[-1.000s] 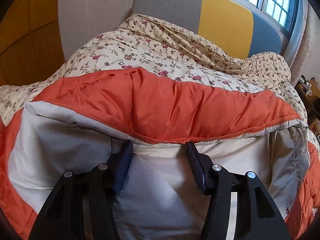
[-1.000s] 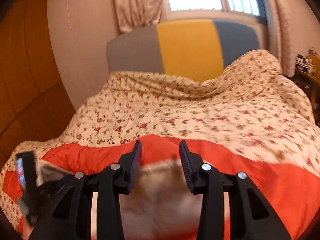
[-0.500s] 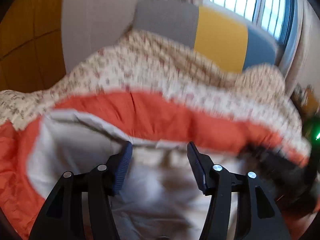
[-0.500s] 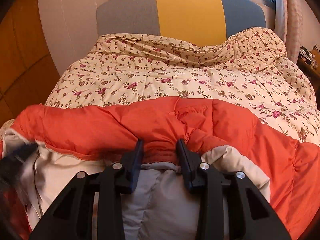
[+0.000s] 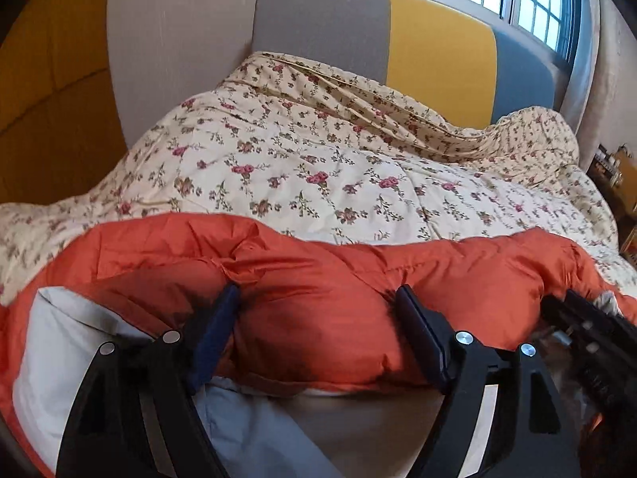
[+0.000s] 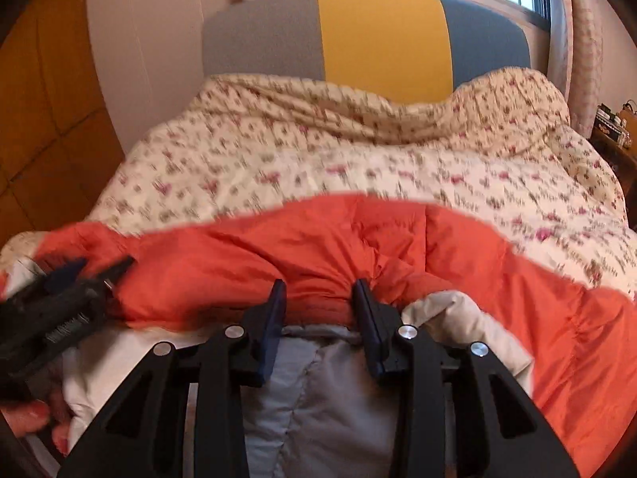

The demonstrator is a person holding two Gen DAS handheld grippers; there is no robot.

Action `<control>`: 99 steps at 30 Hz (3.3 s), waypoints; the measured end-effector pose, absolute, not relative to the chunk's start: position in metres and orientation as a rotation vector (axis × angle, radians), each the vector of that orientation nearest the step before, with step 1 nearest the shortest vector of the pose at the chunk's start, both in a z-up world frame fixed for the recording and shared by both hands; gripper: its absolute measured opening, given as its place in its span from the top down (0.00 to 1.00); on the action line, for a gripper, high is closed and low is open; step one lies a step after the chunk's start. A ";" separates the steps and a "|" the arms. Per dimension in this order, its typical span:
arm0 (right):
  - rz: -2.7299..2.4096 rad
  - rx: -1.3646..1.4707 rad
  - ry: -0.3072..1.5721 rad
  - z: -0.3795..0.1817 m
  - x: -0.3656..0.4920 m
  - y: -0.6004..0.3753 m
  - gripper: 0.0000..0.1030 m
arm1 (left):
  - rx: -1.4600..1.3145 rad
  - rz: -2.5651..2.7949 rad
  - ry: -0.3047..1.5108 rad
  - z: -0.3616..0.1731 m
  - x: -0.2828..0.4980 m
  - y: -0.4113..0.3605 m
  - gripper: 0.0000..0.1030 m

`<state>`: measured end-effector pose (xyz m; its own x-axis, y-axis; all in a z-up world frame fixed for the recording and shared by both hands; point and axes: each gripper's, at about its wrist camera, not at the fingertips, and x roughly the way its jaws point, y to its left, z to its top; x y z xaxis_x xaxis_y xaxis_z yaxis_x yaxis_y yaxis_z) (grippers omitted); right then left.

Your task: Fold large clothes

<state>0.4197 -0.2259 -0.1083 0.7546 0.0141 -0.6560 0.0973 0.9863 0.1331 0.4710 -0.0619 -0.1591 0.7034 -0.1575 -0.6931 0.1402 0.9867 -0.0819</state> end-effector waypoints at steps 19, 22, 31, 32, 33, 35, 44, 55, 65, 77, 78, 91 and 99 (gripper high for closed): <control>-0.001 0.109 0.842 -0.130 0.455 -0.206 0.65 | -0.022 -0.176 0.793 -0.157 0.461 -0.063 0.22; -0.008 0.106 0.840 -0.130 0.448 -0.206 0.65 | -0.005 -0.189 0.793 -0.156 0.449 -0.061 0.22; -0.087 -0.012 0.824 -0.138 0.448 -0.188 0.65 | 0.052 -0.155 0.813 -0.168 0.456 -0.070 0.20; -0.086 -0.010 0.823 -0.138 0.447 -0.188 0.65 | 0.044 -0.160 0.810 -0.167 0.456 -0.068 0.20; -0.081 0.000 0.823 -0.137 0.447 -0.189 0.65 | 0.028 -0.172 0.805 -0.164 0.454 -0.066 0.20; -0.076 0.010 0.820 -0.138 0.447 -0.186 0.65 | -0.023 -0.208 0.806 -0.157 0.448 -0.056 0.20; -0.084 0.022 0.770 -0.129 0.436 -0.192 0.60 | -0.260 -0.121 0.656 -0.103 0.368 0.039 0.03; -0.096 0.145 0.732 -0.097 0.370 -0.219 0.44 | -0.653 0.498 0.581 -0.125 0.277 0.238 0.03; -0.175 0.174 0.779 -0.119 0.322 -0.233 0.40 | -0.882 0.579 0.633 -0.153 0.256 0.292 0.03; -0.165 0.170 0.830 -0.132 0.332 -0.230 0.32 | -1.041 0.544 0.475 -0.163 0.266 0.322 0.15; -0.166 0.169 0.831 -0.132 0.332 -0.229 0.32 | -1.062 0.545 0.467 -0.164 0.265 0.325 0.19; -0.166 0.167 0.828 -0.132 0.332 -0.229 0.32 | -1.045 0.531 0.361 -0.143 0.262 0.321 0.91; -0.163 0.175 0.826 -0.132 0.334 -0.229 0.32 | -0.492 0.326 0.206 -0.045 0.286 0.196 0.90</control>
